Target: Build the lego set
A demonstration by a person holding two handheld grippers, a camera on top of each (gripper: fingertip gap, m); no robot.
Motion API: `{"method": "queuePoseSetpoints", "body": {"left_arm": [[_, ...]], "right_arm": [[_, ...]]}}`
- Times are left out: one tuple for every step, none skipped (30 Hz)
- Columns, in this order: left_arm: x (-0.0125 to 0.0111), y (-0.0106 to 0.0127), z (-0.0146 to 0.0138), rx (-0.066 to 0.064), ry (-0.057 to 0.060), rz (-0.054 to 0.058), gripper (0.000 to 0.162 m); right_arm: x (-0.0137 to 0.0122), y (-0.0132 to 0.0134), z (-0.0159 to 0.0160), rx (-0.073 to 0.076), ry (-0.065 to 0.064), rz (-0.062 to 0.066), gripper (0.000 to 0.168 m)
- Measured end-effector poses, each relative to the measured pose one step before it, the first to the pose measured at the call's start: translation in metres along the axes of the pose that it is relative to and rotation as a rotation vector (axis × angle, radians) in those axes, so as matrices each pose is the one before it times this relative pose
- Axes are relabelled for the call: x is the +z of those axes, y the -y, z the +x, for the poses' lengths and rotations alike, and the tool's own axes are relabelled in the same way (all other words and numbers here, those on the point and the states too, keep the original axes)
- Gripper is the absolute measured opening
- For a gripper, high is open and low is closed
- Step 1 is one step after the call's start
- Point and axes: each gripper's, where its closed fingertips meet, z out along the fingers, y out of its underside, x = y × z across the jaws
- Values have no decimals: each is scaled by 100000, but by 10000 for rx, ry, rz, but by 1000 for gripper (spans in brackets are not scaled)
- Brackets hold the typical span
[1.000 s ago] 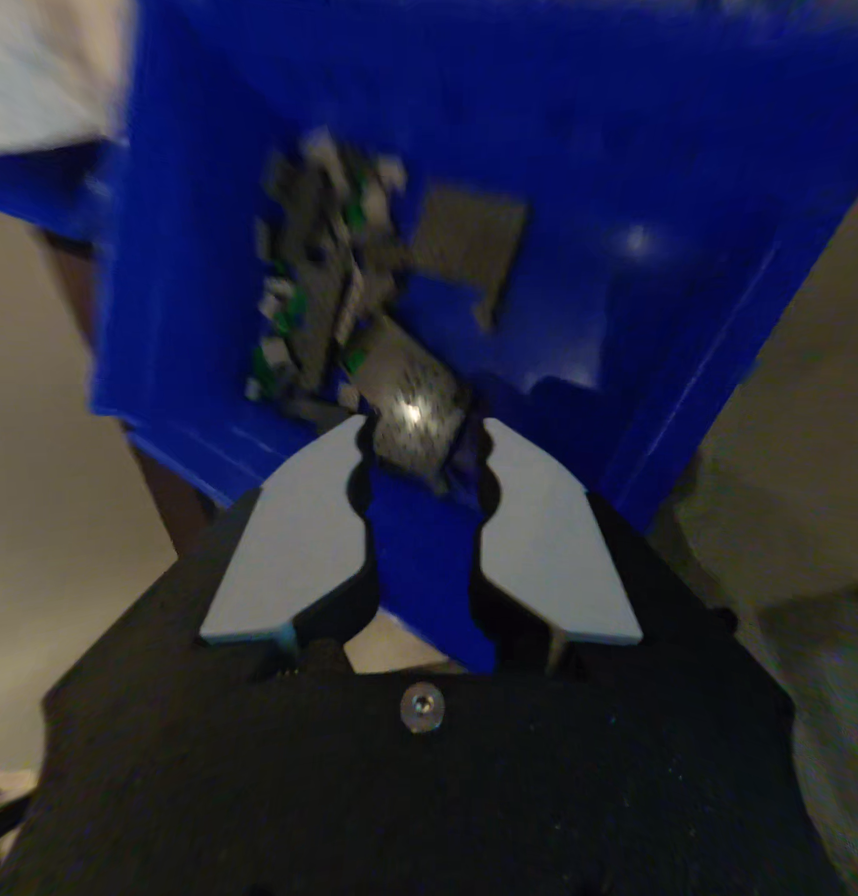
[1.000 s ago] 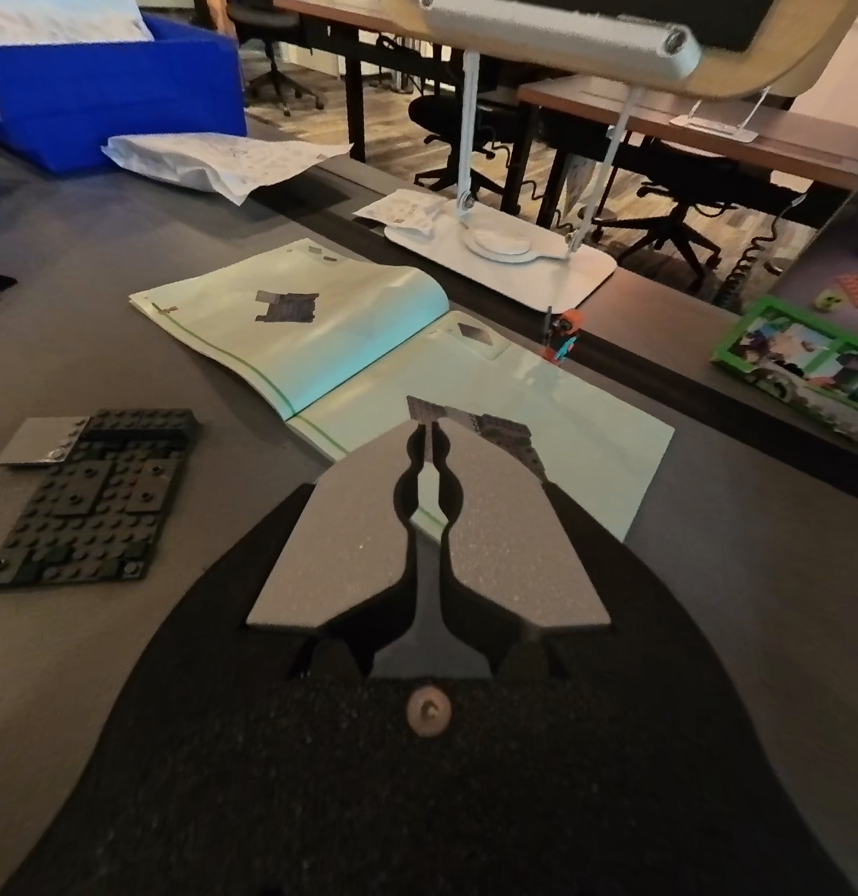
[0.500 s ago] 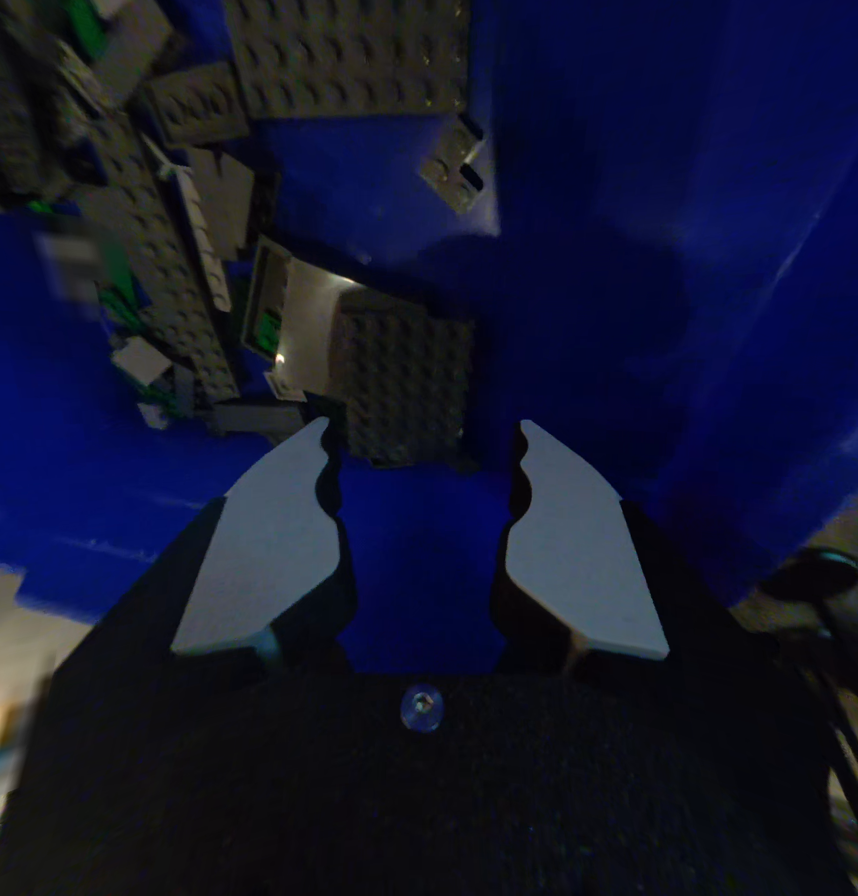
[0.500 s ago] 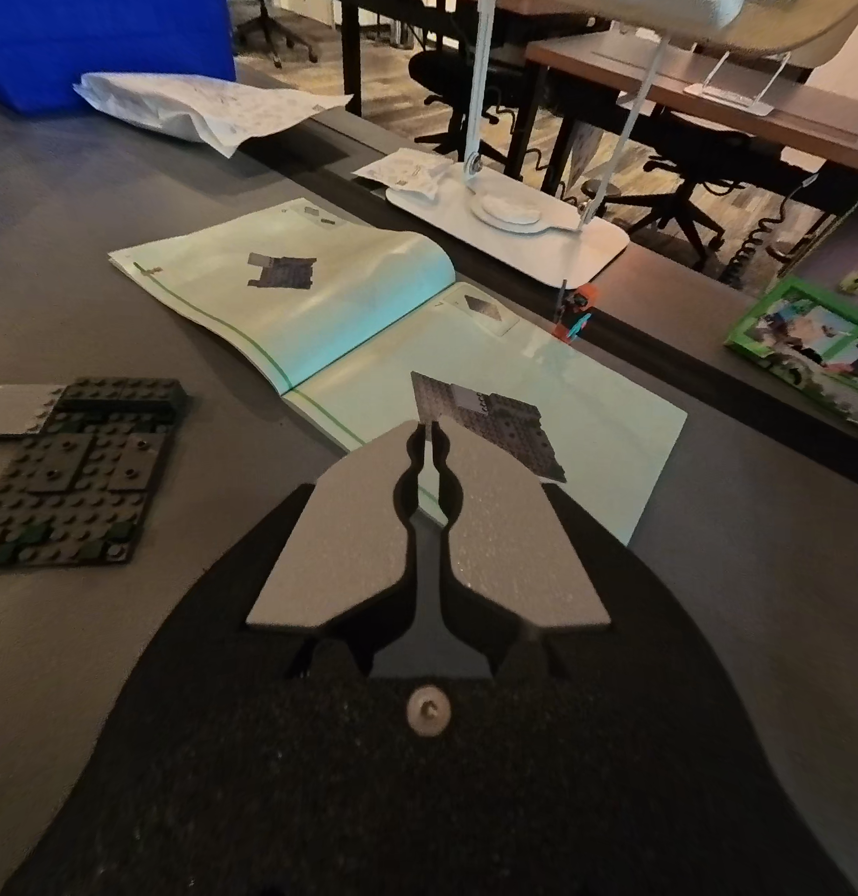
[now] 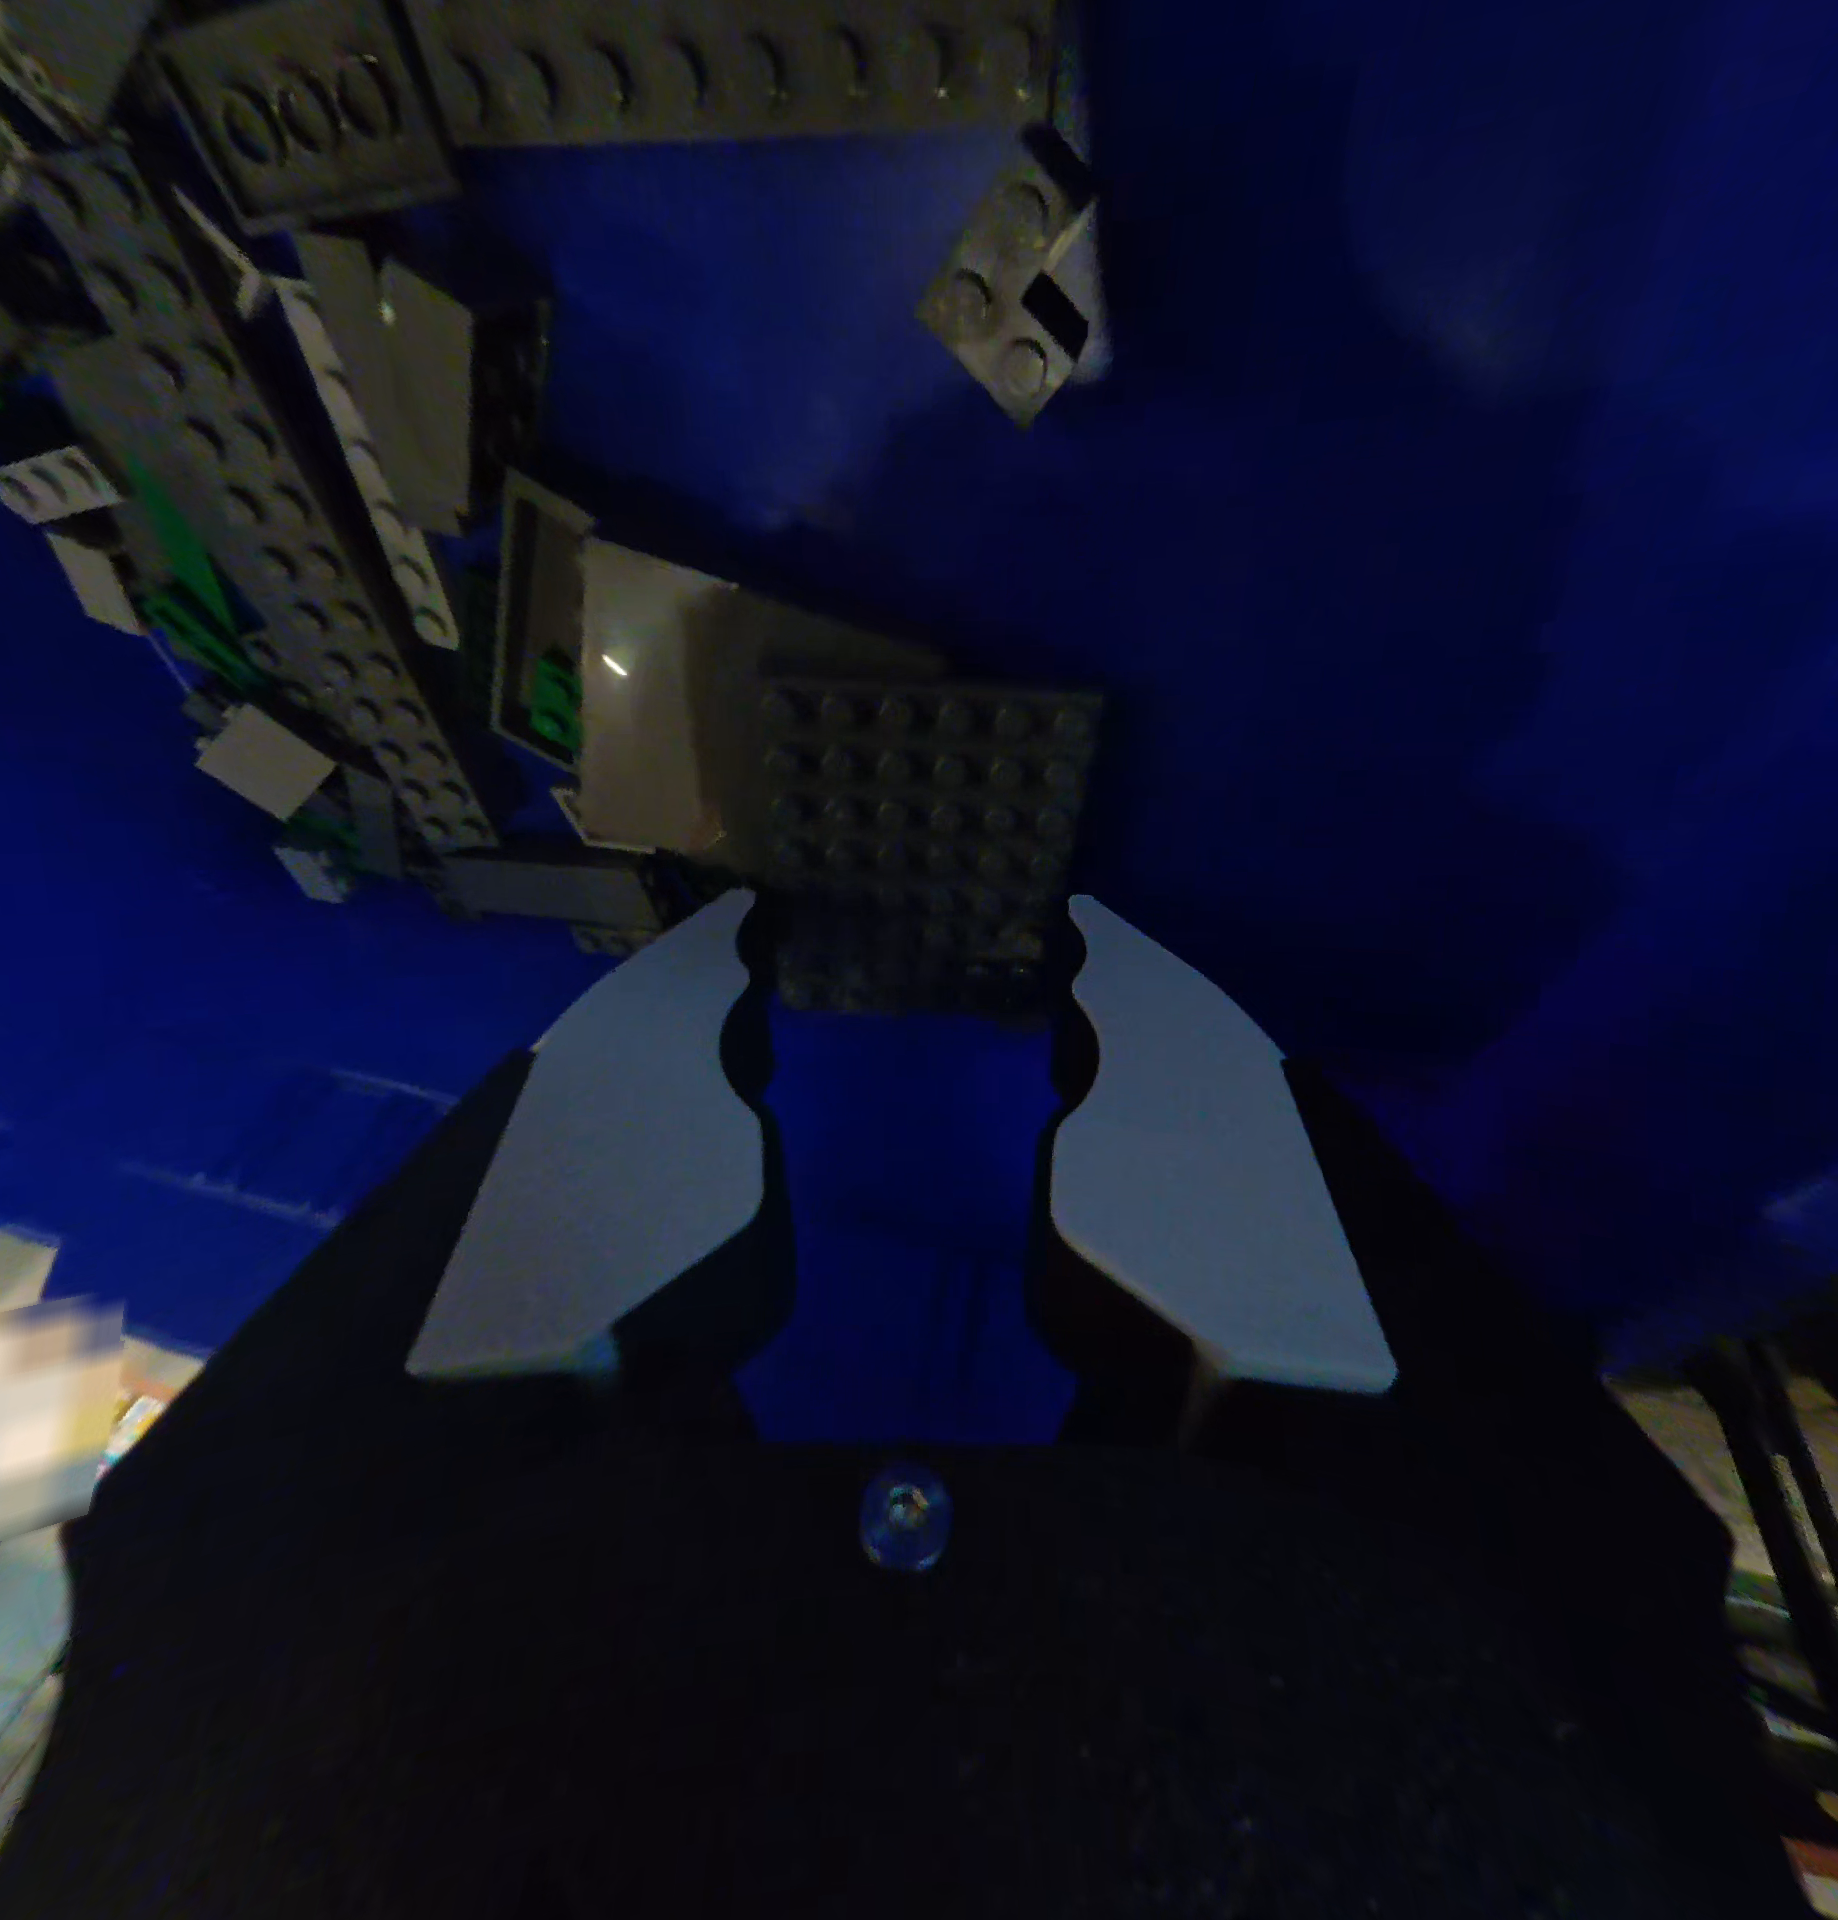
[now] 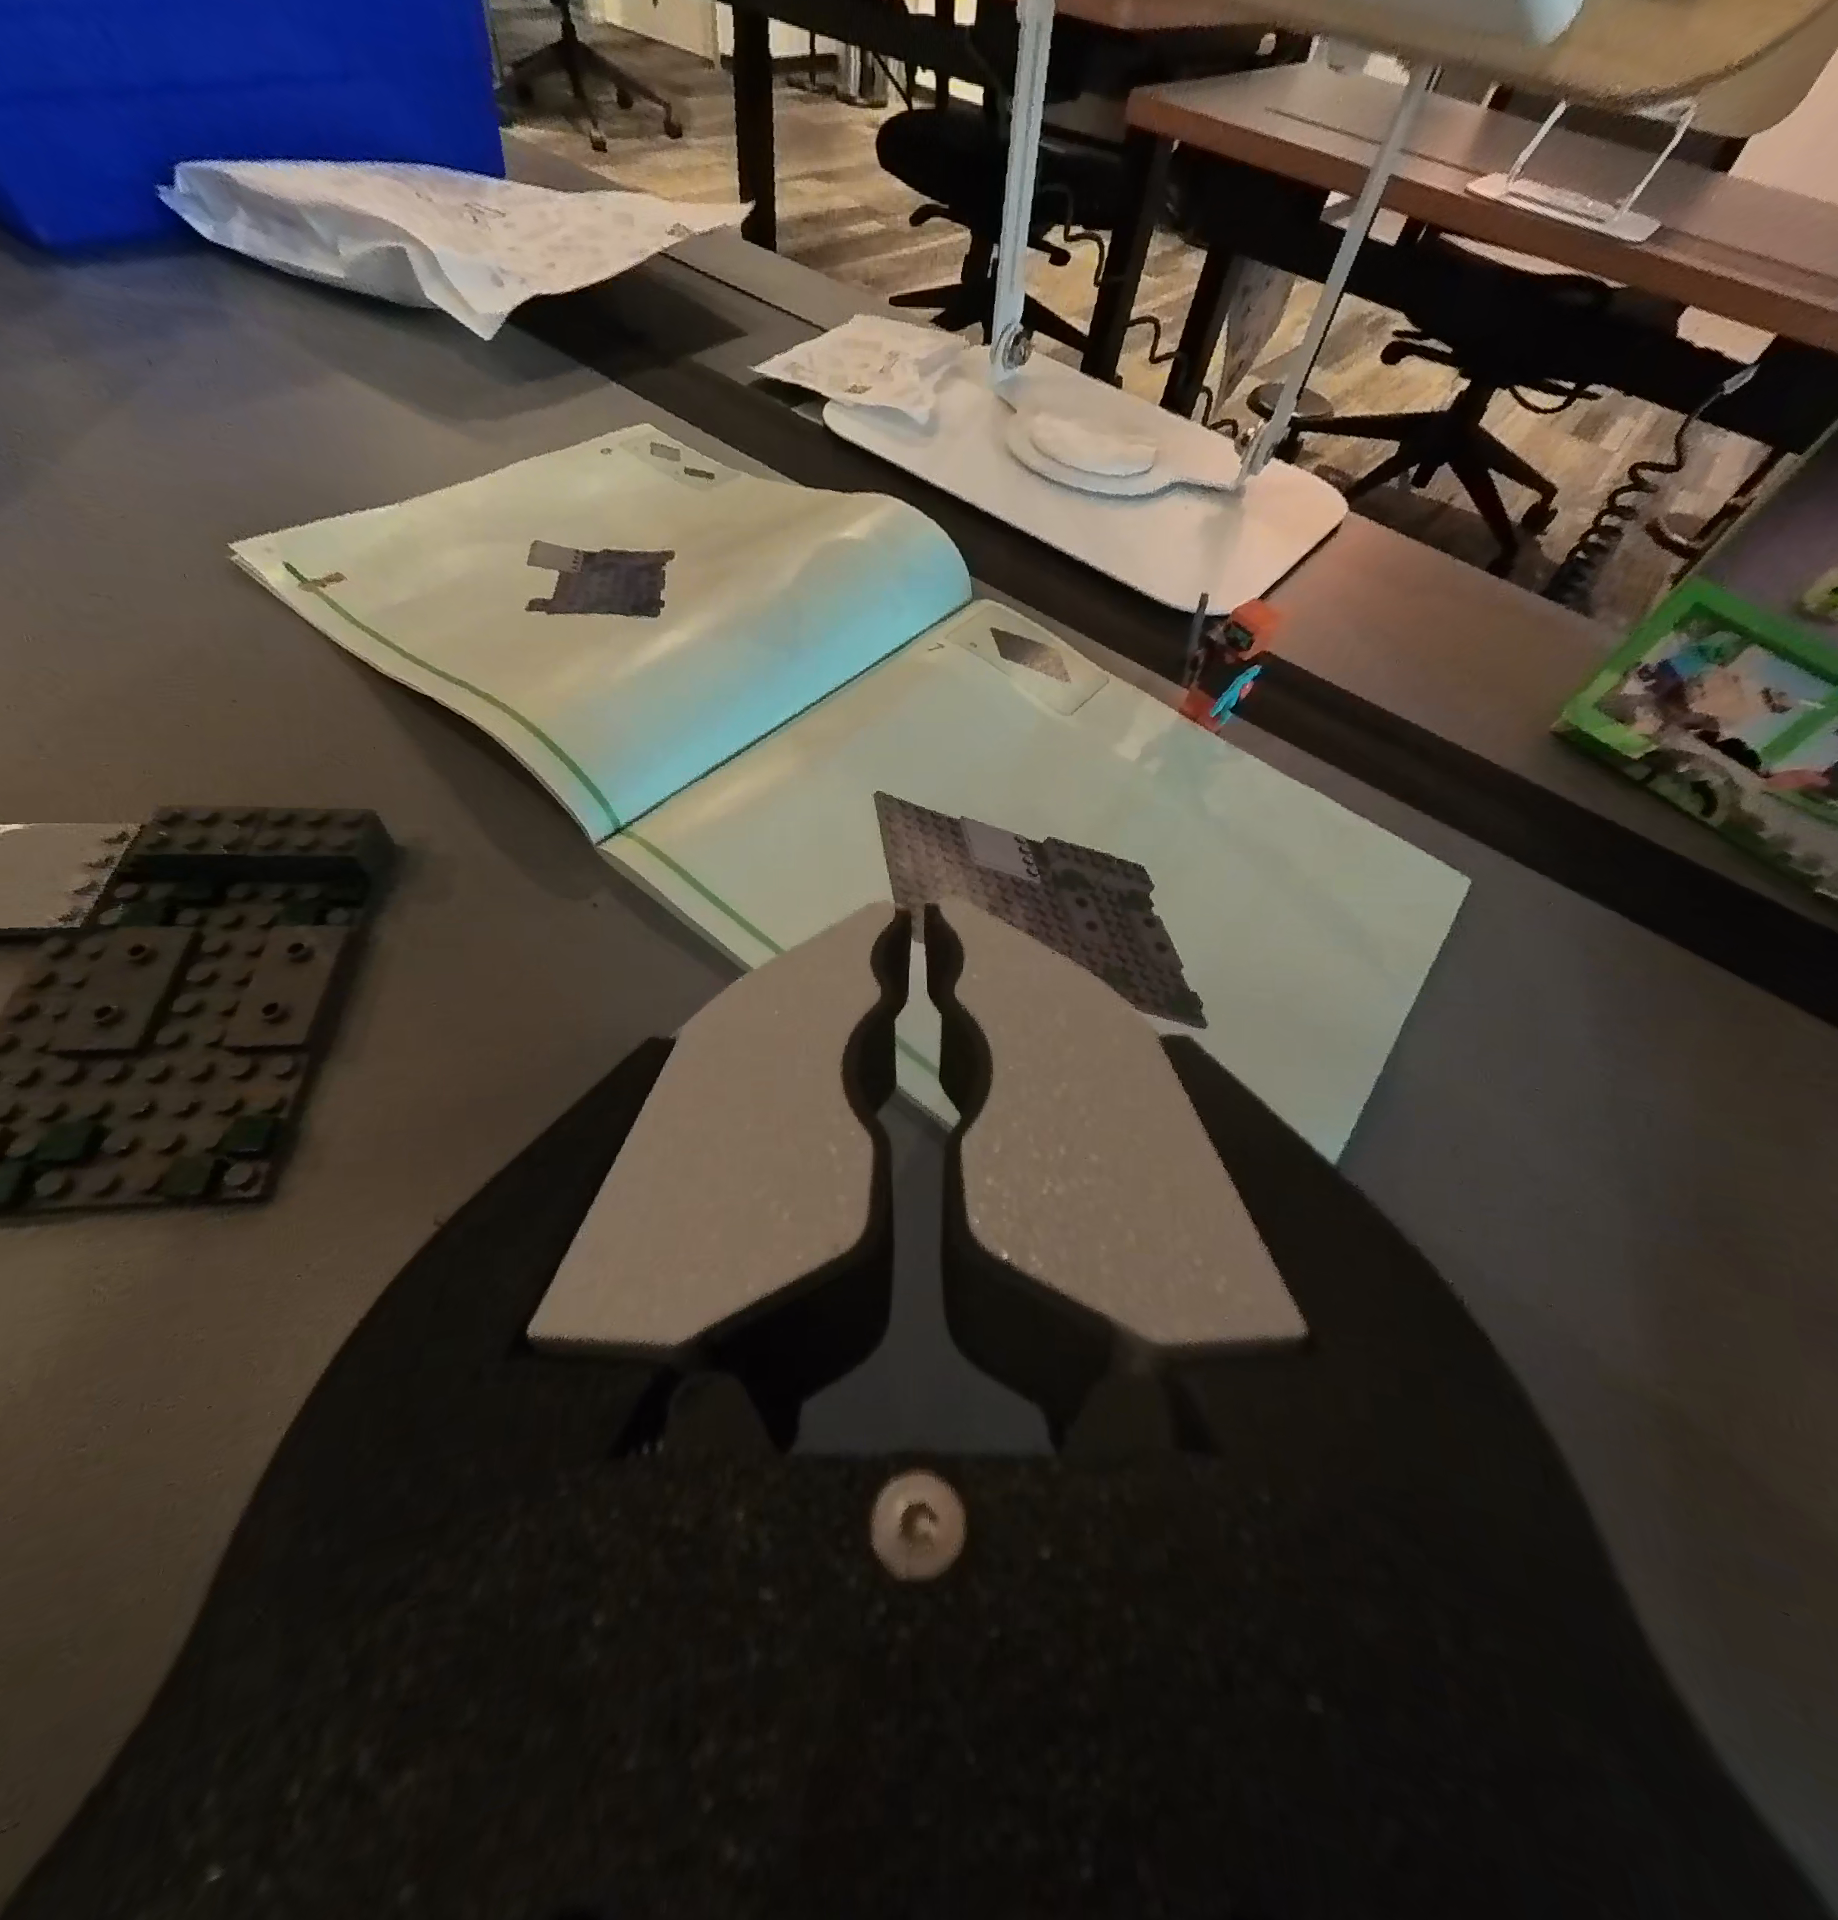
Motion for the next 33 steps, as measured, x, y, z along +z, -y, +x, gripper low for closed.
{"method": "queuePoseSetpoints", "body": {"left_arm": [[-260,-10,-12,-36,20,83,52],[-379,-25,-72,-25,58,97,51],[-468,-20,-106,-38,86,116,51],[-554,-3,-142,-55,108,125,51],[-656,15,-139,-36,131,129,51],[-742,80,-150,0,168,143,51],[-861,220,-77,27,148,173,51],[-971,411,-30,46,150,208,51],[-1071,663,57,84,128,258,51],[-1130,908,132,144,131,285,51],[-1130,1158,166,218,147,320,51],[-1066,1354,221,256,132,305,51],[-963,1537,304,316,100,302,51],[-802,1709,379,353,54,316,51],[-647,1847,401,382,36,309,51],[-474,1940,425,403,-4,306,51],[-307,2008,432,389,-55,299,51],[-156,2075,393,381,-77,309,51],[0,2093,363,367,-104,305,51],[144,2103,302,361,-114,297,50],[268,2061,233,361,-126,279,51],[388,2029,142,344,-115,275,51],[507,1977,108,313,-138,280,50],[646,1899,119,282,-174,267,51],[754,1751,63,270,-158,227,50],[821,1658,96,275,-181,207,50],[873,1481,76,248,-196,148,50],[876,1359,-30,217,-154,116,50],[850,1280,-43,172,-176,105,50],[810,1191,-97,137,-166,99,50],[760,1099,-127,107,-161,66,50],[695,1051,-151,113,-139,65,50],[609,1066,-190,106,-105,98,50]], "right_arm": [[-60,94,12,9,-1,32,2],[-56,82,2,6,0,28,2],[-36,72,4,-4,2,22,2],[-17,54,-15,-8,6,16,2],[-10,44,-45,-6,13,12,2],[4,26,-53,-3,19,10,2],[4,22,-66,-6,24,4,2],[21,16,-80,-10,25,1,2],[13,27,-92,-12,26,3,2],[11,55,-86,-14,25,10,2],[-17,74,-93,-19,25,17,2],[-41,103,-96,-24,27,22,2],[-62,144,-79,-25,21,29,2],[-121,193,-59,-22,14,47,2],[-153,273,-50,-19,12,64,2],[-197,338,-59,-23,14,78,2],[-236,398,-62,-33,18,85,2],[-254,413,-91,-37,25,80,2],[-283,382,-120,-35,31,76,2],[-310,348,-165,-32,38,77,2],[-323,285,-209,-36,47,74,2],[-337,188,-238,-50,47,60,2],[-346,90,-206,-77,12,43,2],[-357,4,-139,-102,-25,12,2],[-380,-89,-102,-96,-34,-18,2],[-385,-132,-90,-66,-27,-21,2],[-408,-151,-51,-24,-15,-18,2],[-388,-190,-26,21,-3,-27,2],[-377,-204,17,58,-3,-30,2],[-386,-192,78,83,-10,-14,2],[-392,-156,122,97,-16,-1,2],[-387,-151,143,106,-19,3,2],[-384,-119,161,110,-14,14,2]]}}
